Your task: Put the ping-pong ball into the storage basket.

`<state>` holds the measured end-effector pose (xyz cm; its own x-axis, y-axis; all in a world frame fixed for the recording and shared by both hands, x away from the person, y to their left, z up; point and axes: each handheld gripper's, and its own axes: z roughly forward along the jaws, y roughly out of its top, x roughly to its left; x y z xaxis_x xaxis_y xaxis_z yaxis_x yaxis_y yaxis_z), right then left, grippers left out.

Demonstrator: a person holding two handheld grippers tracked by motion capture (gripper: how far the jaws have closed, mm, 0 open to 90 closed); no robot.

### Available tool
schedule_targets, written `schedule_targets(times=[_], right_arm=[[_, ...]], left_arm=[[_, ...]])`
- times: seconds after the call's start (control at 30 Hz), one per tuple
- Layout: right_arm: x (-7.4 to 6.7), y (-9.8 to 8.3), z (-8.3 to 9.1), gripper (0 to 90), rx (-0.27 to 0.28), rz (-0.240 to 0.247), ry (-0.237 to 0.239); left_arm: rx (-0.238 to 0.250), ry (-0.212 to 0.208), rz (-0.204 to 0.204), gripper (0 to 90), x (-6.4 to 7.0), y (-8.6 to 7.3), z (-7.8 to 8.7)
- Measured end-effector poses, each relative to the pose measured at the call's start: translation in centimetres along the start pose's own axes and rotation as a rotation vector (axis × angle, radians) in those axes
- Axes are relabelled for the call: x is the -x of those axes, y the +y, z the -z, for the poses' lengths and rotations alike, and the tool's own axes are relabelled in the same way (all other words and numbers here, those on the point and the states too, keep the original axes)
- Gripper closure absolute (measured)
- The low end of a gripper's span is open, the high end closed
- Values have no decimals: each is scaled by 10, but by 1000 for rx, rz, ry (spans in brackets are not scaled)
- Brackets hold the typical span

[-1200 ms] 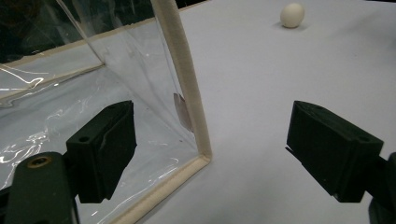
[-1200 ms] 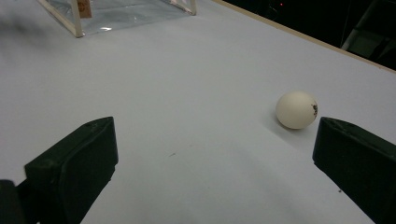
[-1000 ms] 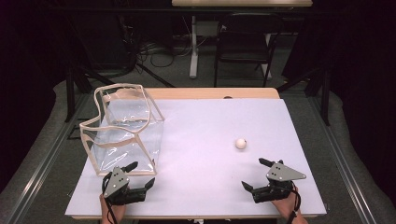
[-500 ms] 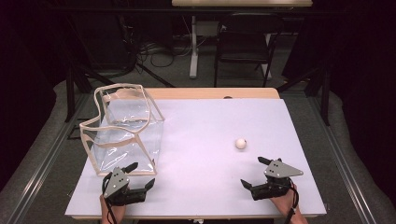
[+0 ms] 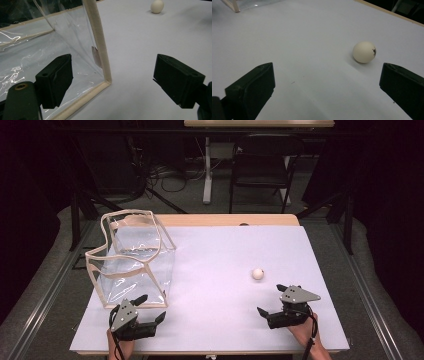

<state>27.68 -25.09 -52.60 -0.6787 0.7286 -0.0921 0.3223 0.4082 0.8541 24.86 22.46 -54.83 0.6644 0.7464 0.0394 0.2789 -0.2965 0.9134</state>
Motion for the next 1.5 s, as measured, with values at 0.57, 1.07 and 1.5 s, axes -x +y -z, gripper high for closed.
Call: schedule_targets(times=[0.57, 1.07, 1.5], right_arm=[[15, 15, -24, 0, -96, 1, -13], [30, 35, -49, 0, -143, -8, -16], [43, 42, -69, 0, -186, -28, -27]], left_arm=[[-17, 0, 1, 159, 0, 0, -3], [-28, -2, -6, 159, 2, 0, -3], [-34, -4, -5, 159, 2, 0, -4]])
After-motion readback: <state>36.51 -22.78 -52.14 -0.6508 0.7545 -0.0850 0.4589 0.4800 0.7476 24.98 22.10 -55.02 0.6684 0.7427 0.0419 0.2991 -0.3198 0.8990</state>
